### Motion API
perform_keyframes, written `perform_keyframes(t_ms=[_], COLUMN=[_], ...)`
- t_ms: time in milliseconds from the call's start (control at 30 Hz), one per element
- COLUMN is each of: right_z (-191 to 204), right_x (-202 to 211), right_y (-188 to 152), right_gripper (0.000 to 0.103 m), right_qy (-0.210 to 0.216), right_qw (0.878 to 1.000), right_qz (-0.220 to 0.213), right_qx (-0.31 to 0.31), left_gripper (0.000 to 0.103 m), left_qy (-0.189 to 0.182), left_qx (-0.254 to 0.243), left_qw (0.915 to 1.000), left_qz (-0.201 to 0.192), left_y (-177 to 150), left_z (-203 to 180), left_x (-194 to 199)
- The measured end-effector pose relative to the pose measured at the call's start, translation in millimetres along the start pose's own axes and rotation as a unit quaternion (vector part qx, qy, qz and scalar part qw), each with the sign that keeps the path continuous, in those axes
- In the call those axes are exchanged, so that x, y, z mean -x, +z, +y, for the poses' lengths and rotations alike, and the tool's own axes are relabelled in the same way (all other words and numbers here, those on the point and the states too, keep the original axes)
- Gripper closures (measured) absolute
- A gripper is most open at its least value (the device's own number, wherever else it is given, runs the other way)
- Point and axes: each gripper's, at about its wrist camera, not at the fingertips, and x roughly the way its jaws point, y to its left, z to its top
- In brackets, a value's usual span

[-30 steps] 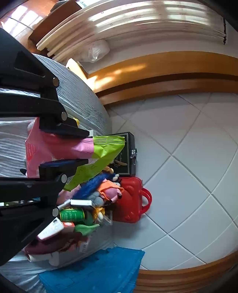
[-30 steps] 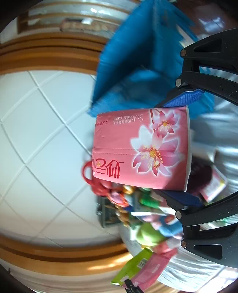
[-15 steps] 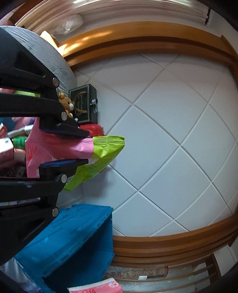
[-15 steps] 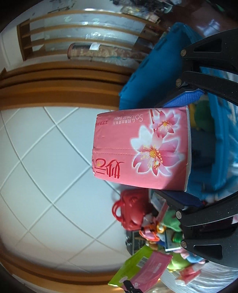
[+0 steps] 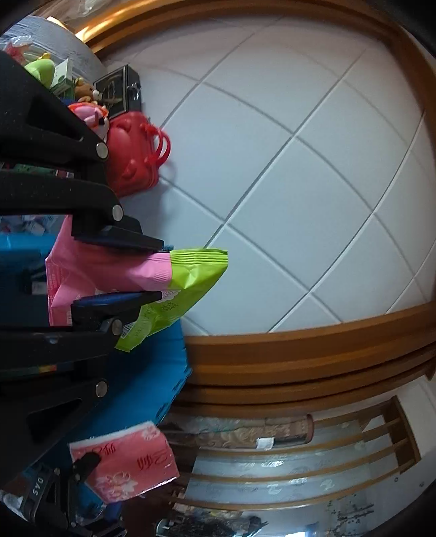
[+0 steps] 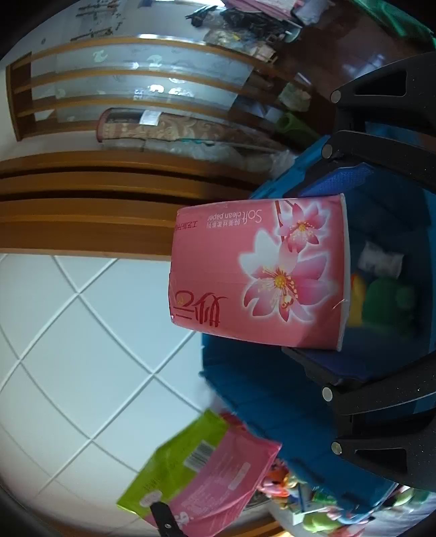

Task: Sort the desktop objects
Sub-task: 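Carry the pad pack and tissue pack in both grippers over the blue crate, then open both grippers to drop the pad pack and tissue pack into the crate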

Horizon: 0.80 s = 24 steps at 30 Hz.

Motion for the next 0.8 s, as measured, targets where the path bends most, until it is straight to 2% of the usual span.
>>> perform_keyframes(t_ms=[100,167,233,300,433,467,800], right_z=[-18.0,-27.8,-37.0,-42.4,-44.1,-44.4,-43.8], right_x=[-19.9,-32.3,-44.9,-54.9,-67.1,-68.5,-76.1], right_y=[-3.6,-6.7,-10.5,-13.8,-22.6,-25.0,-28.0], right_gripper=[0.024,0.024,0.024,0.024,0.024,0.024,0.023], right_qy=[-0.005,-0.006,-0.003,0.001,0.005,0.008,0.019], right_qw=[0.999,0.998,0.996,0.993,0.989,0.988,0.983], right_qz=[0.039,0.066,0.092,0.114,0.143,0.147,0.175], right_qx=[0.002,0.005,0.01,0.017,0.033,0.034,0.053], left_gripper=[0.081,0.081,0.081,0.081,0.077,0.074,0.074], left_qy=[-0.041,-0.065,-0.077,-0.078,-0.078,-0.078,-0.08], left_qx=[-0.013,-0.017,-0.025,-0.033,-0.045,-0.046,-0.027], left_qw=[0.996,0.9885,0.98,0.9738,0.9652,0.9646,0.9623], left_qz=[0.078,0.135,0.182,0.211,0.245,0.247,0.259], left_y=[-11.4,-25.8,-40.6,-51.2,-62.9,-63.3,-73.9], left_z=[-44.7,-65.7,-82.2,-94.5,-110.6,-112.1,-108.4], left_x=[-34.3,-59.0,-77.7,-87.6,-91.5,-90.9,-82.0])
